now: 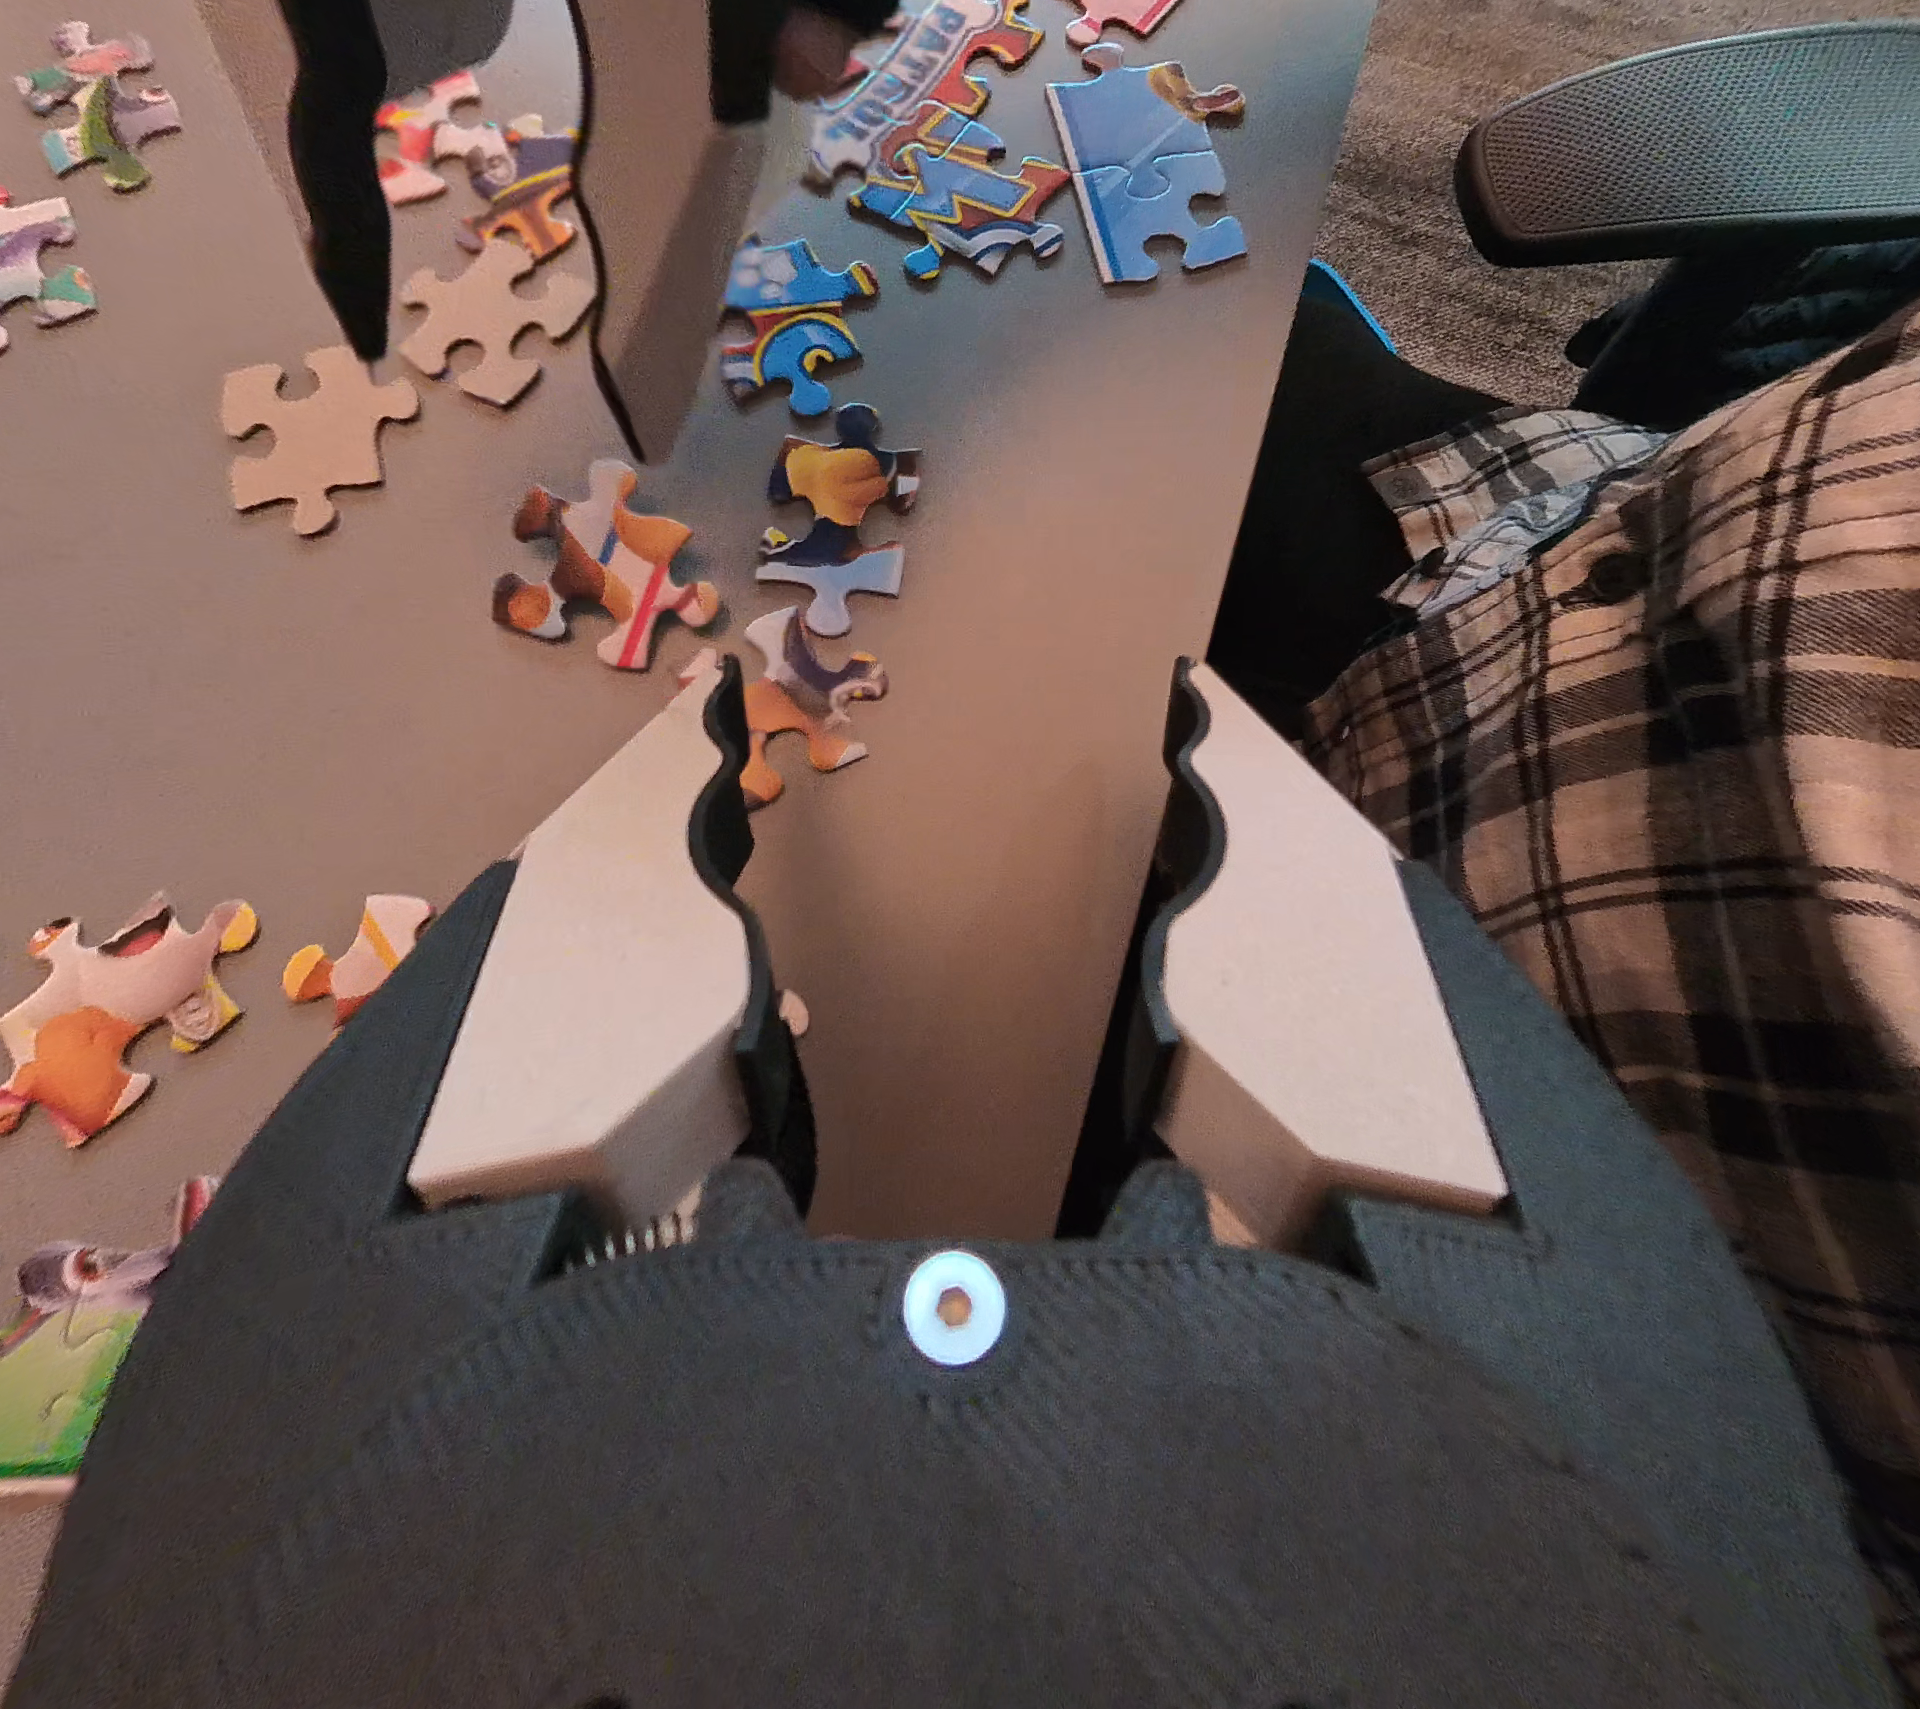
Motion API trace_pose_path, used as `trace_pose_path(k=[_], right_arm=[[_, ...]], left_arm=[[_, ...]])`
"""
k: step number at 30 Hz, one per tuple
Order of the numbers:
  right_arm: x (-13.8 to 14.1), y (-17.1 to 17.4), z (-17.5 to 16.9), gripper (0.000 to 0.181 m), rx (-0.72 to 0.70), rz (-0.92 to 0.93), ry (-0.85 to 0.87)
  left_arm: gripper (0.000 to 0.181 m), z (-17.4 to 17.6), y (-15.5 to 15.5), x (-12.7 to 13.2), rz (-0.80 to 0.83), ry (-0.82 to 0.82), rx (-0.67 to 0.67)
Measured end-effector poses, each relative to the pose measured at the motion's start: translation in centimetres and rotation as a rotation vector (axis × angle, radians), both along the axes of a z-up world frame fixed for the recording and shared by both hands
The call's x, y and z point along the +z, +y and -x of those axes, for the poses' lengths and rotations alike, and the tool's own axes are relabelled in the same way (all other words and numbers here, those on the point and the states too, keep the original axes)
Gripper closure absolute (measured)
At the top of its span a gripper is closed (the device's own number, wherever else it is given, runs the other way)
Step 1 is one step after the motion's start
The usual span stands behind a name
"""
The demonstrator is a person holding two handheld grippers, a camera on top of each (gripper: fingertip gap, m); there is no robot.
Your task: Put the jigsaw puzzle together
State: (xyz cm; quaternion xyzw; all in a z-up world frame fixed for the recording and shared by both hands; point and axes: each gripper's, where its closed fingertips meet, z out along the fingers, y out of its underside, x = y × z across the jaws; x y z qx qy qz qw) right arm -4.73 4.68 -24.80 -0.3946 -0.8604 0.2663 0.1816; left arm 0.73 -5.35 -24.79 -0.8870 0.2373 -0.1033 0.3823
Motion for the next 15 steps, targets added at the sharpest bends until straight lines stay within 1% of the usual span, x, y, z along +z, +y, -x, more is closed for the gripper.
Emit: trace_pose_path(k=[3,8,10,13,15], right_arm=[[0.5,2.6,-0.5,0.132,-0.083,0.003,-0.007],[0.0,7.4,-2.5,0.13,-0.233,0.013,-0.05],[0.0,8.8,-2.3,0.131,-0.275,0.009,-0.036],[-0.4,11.1,-1.1,0.131,-0.329,-0.011,-0.042],[-1.0,12.7,-0.5,0.131,-0.35,-0.03,-0.072]], left_arm=[[0.102,1.0,0.0,0.0,0.002,0.01,0.011],[0.102,3.1,0.8,0.5,-0.003,0.051,0.024],[0.103,3.9,1.5,1.0,-0.015,0.071,0.025],[0.104,4.8,2.3,1.3,-0.017,0.086,0.03],[0.104,5.3,2.6,1.4,-0.021,0.1,0.037]])
